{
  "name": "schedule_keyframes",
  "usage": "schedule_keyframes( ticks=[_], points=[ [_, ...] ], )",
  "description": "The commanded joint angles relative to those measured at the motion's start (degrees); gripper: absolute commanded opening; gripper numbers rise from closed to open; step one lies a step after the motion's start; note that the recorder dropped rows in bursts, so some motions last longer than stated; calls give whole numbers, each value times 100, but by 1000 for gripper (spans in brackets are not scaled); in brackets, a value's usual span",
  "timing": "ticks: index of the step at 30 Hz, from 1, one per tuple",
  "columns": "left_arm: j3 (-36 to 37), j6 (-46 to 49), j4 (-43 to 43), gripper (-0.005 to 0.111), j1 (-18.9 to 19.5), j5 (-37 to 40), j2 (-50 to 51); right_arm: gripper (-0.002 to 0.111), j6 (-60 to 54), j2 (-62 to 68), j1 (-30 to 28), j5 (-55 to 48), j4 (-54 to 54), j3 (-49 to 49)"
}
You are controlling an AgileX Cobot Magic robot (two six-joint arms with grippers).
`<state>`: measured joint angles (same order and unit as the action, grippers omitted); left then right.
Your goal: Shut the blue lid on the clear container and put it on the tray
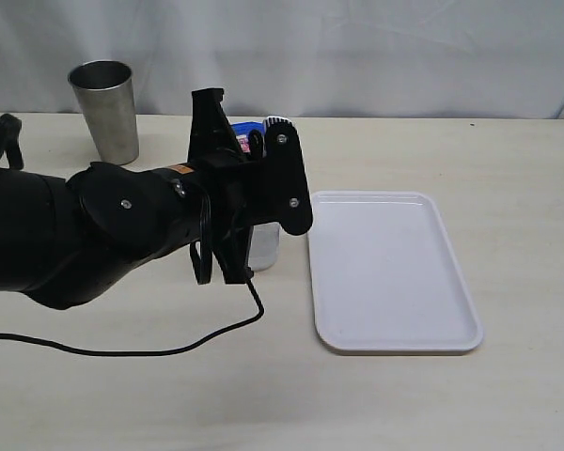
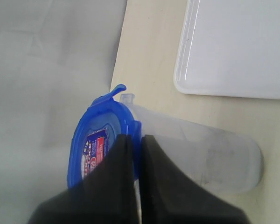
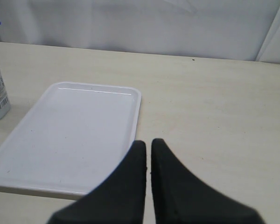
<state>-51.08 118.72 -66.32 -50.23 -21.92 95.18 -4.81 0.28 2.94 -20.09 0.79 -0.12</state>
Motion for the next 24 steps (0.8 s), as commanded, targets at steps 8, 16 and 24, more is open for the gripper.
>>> schedule_keyframes(
  ticks=[8, 16, 24],
  points=[
    [-2, -32, -55, 2, -31, 38, -33, 5, 16, -28, -25, 25, 23, 12],
    [-2, -32, -55, 30, -31, 38, -33, 5, 16, -28, -25, 25, 23, 12],
    [-2, -32, -178, 47, -31, 17, -33, 5, 16, -28, -25, 25, 23, 12]
  ],
)
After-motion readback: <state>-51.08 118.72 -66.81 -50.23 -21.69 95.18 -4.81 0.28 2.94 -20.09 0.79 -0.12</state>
